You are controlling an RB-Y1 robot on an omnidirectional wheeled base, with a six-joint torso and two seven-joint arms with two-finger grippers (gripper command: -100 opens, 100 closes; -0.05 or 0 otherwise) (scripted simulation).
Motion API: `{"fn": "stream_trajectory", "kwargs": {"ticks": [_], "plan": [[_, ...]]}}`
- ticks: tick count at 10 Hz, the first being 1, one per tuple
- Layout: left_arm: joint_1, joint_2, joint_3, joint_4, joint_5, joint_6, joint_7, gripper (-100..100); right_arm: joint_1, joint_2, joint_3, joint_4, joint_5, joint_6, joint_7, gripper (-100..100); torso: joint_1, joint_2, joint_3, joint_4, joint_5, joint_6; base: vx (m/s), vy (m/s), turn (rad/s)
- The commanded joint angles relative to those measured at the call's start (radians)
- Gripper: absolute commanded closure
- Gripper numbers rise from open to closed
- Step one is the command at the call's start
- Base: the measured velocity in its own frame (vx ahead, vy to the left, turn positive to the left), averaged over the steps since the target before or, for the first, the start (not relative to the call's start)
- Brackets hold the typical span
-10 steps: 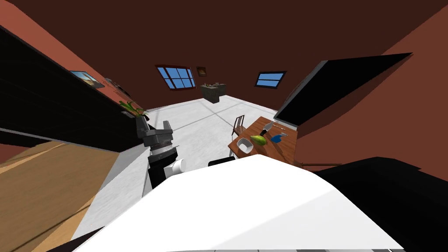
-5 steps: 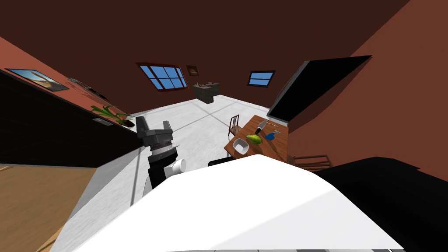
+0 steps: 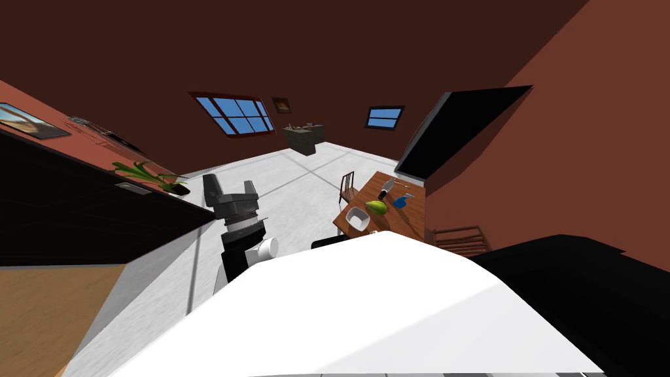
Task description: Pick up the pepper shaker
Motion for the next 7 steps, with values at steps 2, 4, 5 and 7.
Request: {"fn": "stream_trajectory", "kwargs": {"ticks": [2, 4, 5, 7], "plan": [[0.000, 0.000, 0.000, 0.000, 0.000, 0.000, 0.000, 0, 0.000, 0.000, 0.000, 0.000, 0.000, 0.000, 0.000, 100, 0.000, 0.000, 0.000, 0.000, 0.000, 0.000, 0.000, 0.000, 0.000], [0.000, 0.000, 0.000, 0.000, 0.000, 0.000, 0.000, 0, -0.010, -0.017, -0.011, 0.030, -0.014, -0.009, 0.001, 100, -0.001, 0.000, 0.000, 0.000, 0.000, 0.000, -0.009, 0.006, 0.090], [0.000, 0.000, 0.000, 0.000, 0.000, 0.000, 0.000, 0, -0.014, -0.045, -0.020, 0.060, -0.038, -0.015, -0.010, 100, -0.002, -0.001, 0.000, 0.001, -0.001, -0.002, -0.053, 0.047, 0.316], [0.000, 0.000, 0.000, 0.000, 0.000, 0.000, 0.000, 0, -0.018, -0.072, -0.030, 0.090, -0.063, -0.020, -0.021, 100, -0.002, 0.000, 0.001, 0.001, -0.002, -0.004, -0.084, 0.080, 0.290]]}}
